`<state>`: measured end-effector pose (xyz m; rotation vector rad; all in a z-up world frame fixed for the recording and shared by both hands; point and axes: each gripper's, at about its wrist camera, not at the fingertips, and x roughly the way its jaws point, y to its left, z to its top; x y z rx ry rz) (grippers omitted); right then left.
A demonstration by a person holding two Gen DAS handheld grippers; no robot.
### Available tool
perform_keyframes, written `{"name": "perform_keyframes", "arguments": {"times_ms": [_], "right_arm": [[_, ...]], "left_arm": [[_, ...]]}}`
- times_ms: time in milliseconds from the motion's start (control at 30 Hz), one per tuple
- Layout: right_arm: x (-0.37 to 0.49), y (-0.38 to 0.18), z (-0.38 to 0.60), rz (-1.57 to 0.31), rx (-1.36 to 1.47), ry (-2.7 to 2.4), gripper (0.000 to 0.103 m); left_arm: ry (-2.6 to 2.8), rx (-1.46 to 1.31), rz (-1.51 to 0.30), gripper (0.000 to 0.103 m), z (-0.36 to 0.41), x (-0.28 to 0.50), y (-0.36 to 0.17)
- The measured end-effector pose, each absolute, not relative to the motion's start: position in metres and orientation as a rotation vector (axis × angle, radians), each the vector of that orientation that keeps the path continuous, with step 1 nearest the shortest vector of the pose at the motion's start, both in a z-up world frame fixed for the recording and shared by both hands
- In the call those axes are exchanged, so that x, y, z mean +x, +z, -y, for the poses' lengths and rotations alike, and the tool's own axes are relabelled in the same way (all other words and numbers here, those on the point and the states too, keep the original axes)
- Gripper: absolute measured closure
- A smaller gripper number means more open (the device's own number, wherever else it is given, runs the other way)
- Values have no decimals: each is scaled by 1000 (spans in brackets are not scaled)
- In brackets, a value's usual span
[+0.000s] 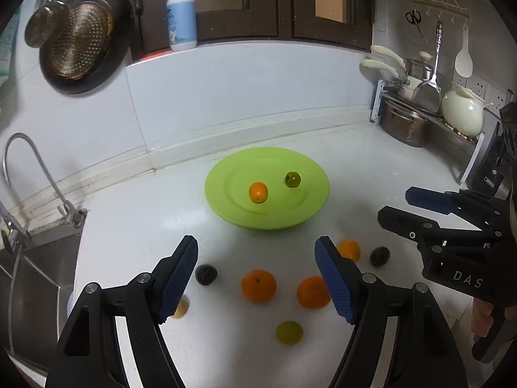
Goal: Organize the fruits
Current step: 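Move both tools back from the plate toward the remaining fruits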
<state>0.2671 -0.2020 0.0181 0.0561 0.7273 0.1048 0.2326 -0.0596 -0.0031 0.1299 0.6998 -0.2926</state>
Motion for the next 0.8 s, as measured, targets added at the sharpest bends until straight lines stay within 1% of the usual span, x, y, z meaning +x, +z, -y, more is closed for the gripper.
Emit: {"name": "perform_keyframes", "arguments": {"times_ms": [300,800], "right_arm": [[233,6,198,-732,34,100,49],[196,-21,195,-724,-16,91,49]], "left_arm": [[-284,136,-686,27,61,199,-16],[-283,146,-714,27,65,171,-53]]}}
